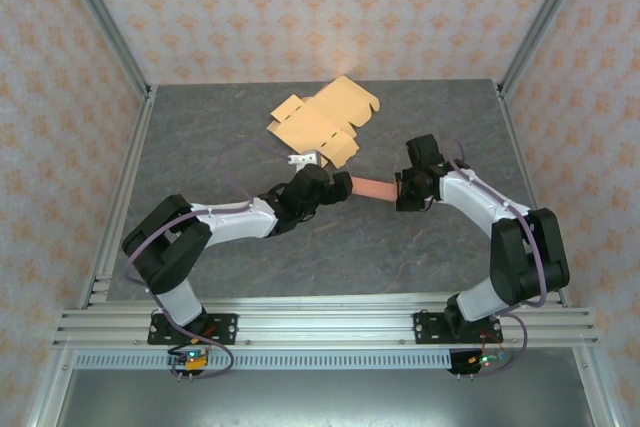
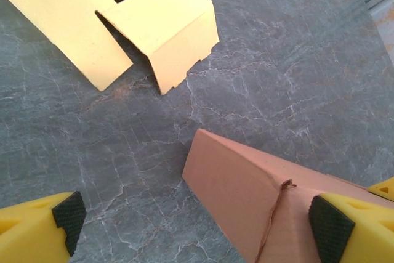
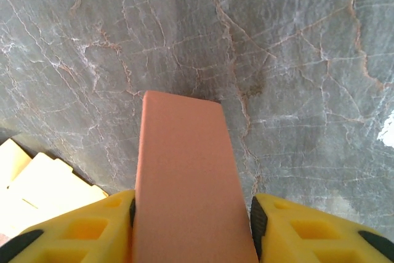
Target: Fold the paper box
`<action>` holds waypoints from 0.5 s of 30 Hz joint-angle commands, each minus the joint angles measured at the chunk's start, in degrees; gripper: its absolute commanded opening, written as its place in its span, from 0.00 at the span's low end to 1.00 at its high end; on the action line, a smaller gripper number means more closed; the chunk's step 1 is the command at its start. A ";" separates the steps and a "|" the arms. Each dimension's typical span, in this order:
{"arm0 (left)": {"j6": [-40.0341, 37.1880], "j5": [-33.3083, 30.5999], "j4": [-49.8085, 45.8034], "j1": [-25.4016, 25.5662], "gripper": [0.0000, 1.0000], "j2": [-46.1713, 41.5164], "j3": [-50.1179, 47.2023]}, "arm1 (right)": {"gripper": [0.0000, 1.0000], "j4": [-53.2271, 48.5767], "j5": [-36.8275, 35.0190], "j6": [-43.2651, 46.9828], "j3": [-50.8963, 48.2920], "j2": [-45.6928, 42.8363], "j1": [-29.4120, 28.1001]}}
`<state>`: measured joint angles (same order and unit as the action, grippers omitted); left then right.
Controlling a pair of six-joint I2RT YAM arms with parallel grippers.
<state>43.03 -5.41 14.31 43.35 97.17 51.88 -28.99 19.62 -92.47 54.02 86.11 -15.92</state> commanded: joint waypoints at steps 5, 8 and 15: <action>-13.39 -0.61 -5.12 -0.37 1.00 -11.10 -2.27 | 0.45 -13.24 4.23 10.26 7.38 2.15 0.00; -24.44 3.10 -2.42 -0.70 1.00 -16.81 -5.66 | 0.45 -19.53 6.88 19.66 11.37 3.95 1.11; -41.80 15.76 -5.04 -1.64 1.00 -16.58 -6.07 | 0.43 -25.35 14.82 33.75 13.83 9.27 1.43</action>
<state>12.27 4.25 11.84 41.93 78.56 45.80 -48.38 29.23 -67.26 67.40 92.84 -14.68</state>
